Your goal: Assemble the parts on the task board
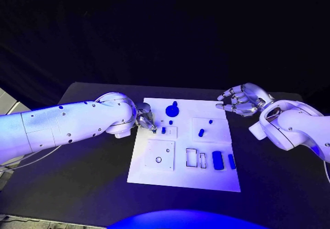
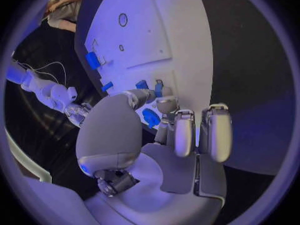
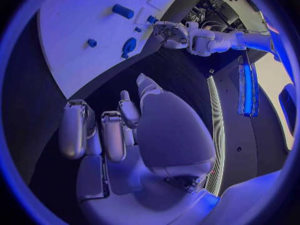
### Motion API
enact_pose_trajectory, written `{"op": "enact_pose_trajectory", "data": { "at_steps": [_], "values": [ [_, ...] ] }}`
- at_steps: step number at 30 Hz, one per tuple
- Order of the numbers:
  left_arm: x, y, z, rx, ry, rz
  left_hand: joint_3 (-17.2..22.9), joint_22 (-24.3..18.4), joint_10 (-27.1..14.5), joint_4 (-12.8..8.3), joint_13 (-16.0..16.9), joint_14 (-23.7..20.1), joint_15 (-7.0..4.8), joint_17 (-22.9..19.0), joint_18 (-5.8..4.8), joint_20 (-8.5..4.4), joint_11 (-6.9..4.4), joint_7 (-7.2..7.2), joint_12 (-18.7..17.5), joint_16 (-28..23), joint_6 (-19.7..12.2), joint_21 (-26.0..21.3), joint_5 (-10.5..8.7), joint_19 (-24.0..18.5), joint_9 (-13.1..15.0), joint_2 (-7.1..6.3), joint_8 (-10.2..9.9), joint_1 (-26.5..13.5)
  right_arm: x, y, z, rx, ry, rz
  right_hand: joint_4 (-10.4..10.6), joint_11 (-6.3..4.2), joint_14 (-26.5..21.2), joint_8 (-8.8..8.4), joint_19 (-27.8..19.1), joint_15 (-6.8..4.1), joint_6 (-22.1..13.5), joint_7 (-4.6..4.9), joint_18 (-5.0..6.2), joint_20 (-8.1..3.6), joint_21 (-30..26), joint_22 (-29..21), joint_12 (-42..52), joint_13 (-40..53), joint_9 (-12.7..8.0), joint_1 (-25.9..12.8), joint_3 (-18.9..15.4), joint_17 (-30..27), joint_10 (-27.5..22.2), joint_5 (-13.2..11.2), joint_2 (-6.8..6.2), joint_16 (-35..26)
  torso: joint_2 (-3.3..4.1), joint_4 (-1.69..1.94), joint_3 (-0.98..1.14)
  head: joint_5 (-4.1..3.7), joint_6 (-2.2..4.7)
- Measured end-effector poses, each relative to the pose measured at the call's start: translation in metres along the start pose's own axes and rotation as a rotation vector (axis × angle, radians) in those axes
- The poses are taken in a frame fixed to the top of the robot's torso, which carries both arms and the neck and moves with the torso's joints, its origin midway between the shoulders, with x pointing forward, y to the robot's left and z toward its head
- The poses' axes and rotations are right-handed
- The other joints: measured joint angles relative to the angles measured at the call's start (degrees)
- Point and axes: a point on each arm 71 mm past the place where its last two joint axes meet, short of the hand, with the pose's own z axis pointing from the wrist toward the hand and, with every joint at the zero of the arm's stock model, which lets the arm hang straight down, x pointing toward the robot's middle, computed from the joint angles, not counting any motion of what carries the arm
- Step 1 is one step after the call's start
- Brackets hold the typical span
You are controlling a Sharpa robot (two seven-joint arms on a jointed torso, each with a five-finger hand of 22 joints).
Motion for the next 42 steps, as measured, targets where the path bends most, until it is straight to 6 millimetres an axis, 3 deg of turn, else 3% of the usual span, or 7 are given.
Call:
{"op": "enact_pose_trajectory", "data": {
  "at_steps": [29,42],
  "values": [
    [0.0011,-0.003,0.0011,0.004,0.026,0.046,-0.2,0.0,0.2,-0.2,0.1,-0.2,-0.2,0.0,0.0,0.0,0.2,-0.01,0.0,0.4,0.4,0.2,0.21,0.0,0.1,-0.27,0.0,-0.3,0.0011,0.0003,0.0004,-0.001,0.006,0.0,0.0,0.0,0.0,0.0,0.0,0.0,0.0,0.0,0.0,0.0,0.0,0.0,0.0,0.0,0.0,0.0,0.0,0.0,0.0,0.3,0.0,0.0,-0.03,-0.03,0.05,-0.01,-0.06],
    [0.0005,-0.0059,0.0037,-0.001,0.034,0.047,-0.2,0.0,0.5,-0.2,-0.3,-0.2,-0.2,0.0,0.0,0.0,0.09,-0.08,0.0,0.4,0.7,0.2,0.45,0.0,0.1,0.11,0.0,-0.5,0.0011,0.0002,0.0003,-0.001,0.007,-0.001,-0.2,0.0,0.0,0.23,0.0,0.0,0.0,0.0,0.01,0.0,0.0,0.0,0.0,0.0,-0.1,-0.2,0.2,0.0,0.0,0.6,0.24,-0.2,0.03,-0.03,0.05,-0.16,-0.44]
  ]
}}
